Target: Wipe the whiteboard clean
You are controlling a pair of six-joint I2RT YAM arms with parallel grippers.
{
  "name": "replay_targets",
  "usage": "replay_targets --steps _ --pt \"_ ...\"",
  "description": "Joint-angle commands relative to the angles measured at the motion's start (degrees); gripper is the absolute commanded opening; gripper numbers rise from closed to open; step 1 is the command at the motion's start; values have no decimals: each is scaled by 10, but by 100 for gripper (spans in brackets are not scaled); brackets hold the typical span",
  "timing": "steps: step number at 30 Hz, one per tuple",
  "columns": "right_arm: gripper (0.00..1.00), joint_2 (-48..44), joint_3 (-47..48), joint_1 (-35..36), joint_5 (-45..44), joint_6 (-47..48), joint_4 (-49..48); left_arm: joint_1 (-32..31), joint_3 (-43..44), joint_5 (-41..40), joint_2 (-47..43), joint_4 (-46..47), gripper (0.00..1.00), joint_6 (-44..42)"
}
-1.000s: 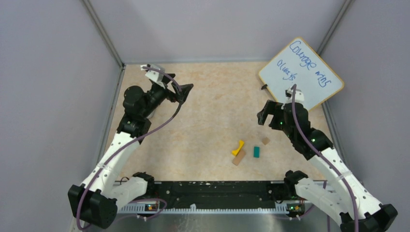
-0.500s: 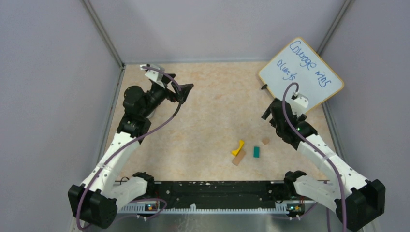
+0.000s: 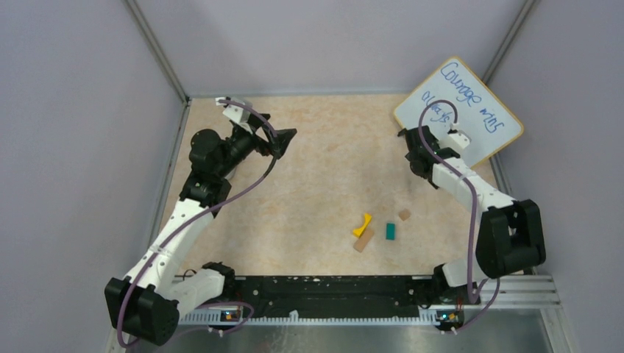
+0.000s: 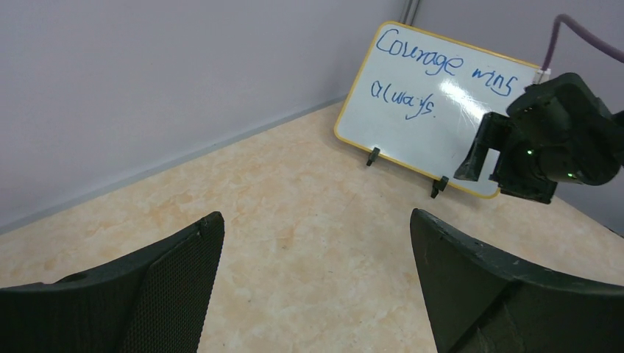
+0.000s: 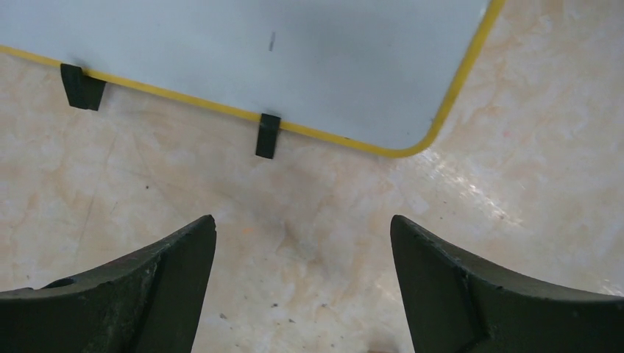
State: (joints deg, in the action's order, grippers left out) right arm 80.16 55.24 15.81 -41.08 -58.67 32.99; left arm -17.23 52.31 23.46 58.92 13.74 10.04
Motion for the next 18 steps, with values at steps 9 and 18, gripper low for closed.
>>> replay_targets --steps 9,18 --pt "74 175 135 -14 9 -97 30 4 20 25 0 30 99 19" --pt "65 248 175 -27 1 -113 38 4 19 33 3 34 99 28"
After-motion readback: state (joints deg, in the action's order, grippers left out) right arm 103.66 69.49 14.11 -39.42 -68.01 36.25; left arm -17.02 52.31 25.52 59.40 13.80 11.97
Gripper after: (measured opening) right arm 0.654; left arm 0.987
